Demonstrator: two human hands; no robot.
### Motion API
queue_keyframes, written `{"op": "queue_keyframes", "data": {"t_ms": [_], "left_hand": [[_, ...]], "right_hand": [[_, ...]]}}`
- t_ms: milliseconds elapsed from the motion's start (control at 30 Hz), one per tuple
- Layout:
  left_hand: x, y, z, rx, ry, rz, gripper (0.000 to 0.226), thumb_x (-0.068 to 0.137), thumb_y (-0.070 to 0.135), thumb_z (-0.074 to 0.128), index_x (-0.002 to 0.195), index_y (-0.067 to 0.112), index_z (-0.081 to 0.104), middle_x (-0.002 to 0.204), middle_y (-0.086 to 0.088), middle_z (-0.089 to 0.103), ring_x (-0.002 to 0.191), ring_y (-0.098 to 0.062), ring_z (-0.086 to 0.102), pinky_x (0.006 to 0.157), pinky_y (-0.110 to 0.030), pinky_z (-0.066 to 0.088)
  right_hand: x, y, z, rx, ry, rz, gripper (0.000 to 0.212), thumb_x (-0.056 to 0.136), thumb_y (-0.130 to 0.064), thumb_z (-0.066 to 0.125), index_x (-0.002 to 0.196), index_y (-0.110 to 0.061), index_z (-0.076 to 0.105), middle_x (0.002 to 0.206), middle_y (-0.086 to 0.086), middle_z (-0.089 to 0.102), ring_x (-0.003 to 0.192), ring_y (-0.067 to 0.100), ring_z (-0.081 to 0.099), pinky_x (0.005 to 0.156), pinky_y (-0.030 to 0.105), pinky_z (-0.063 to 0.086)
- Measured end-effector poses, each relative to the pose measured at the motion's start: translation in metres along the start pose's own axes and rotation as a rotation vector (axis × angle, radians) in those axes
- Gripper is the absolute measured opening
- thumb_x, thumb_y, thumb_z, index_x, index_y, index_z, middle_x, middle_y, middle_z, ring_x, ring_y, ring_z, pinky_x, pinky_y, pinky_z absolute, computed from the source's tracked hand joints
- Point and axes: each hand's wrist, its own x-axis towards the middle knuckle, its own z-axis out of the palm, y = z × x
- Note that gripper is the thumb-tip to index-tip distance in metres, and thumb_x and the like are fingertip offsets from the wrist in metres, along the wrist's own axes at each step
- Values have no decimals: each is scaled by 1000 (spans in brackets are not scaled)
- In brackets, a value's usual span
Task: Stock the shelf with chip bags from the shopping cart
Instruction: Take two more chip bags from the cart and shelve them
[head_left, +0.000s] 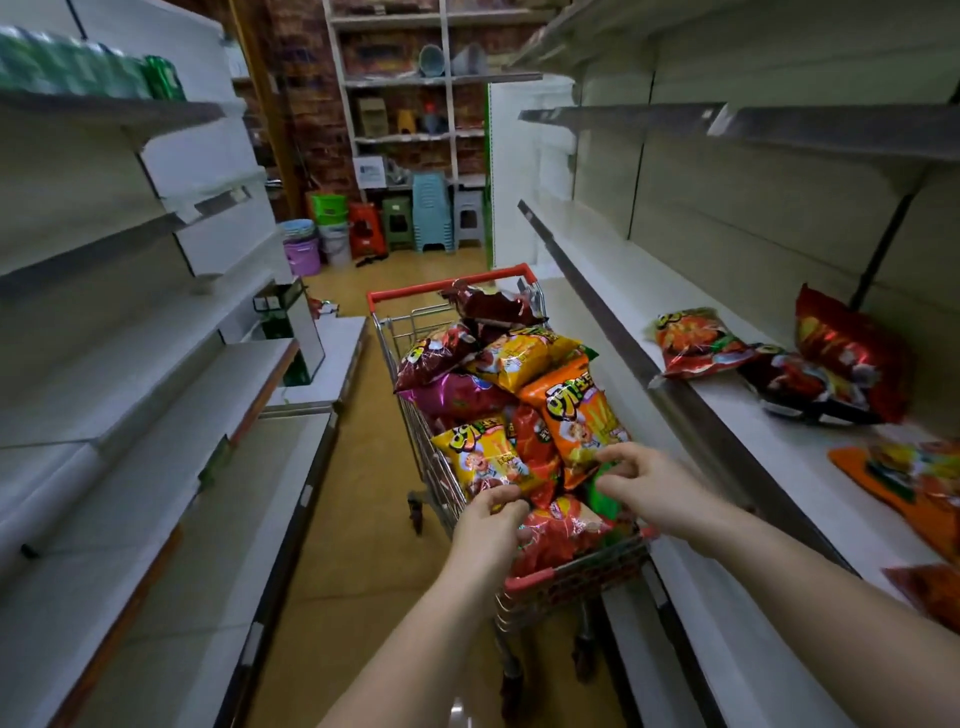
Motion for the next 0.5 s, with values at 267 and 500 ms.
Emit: {"op": "queue_keyframes", "data": {"t_ms": [267, 500], "left_hand": [[111, 8, 30, 55, -38, -75, 28, 98, 20, 49, 125, 17, 52, 102, -5, 58, 85, -15, 56, 66, -23, 46], [211, 33, 81, 112, 3, -130, 32, 98, 27, 51, 129, 19, 50, 114, -3, 55, 91, -12, 56, 68, -20, 47]], "right_hand": [[134, 35, -18, 59, -2, 114, 45, 89, -15, 60, 132, -10, 48, 111, 9, 57, 84, 16, 54, 58, 20, 40], [257, 61, -38, 4, 9, 137, 55, 86, -17, 65, 136, -15, 43, 124, 9, 57, 104, 25, 57, 81, 31, 46]]}}
